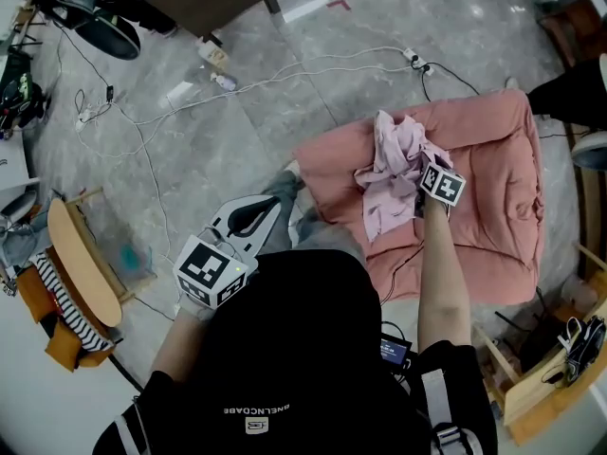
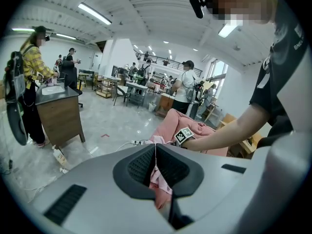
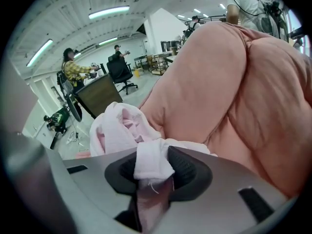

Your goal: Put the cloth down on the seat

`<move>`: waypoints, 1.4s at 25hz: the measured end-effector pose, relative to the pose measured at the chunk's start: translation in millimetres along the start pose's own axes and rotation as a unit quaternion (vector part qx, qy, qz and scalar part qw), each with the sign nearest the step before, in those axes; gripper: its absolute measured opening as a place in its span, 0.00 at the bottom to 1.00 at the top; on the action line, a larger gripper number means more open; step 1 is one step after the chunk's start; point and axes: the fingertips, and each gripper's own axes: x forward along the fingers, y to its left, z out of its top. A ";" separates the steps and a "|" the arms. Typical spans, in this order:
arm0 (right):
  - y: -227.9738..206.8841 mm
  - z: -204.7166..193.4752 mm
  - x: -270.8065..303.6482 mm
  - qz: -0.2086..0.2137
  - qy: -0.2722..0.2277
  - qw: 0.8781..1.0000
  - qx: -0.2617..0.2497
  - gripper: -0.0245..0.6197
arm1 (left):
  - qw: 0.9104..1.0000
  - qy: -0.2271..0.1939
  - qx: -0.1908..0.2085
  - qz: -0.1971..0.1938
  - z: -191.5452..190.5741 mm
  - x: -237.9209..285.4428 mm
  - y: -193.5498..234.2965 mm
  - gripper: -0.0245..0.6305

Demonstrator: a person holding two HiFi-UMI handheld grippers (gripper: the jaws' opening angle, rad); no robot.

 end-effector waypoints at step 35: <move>-11.9 -21.5 -135.2 0.065 0.027 0.987 0.148 0.33 | 0.979 0.035 0.100 -0.173 46.9 36.7 -31.5 0.06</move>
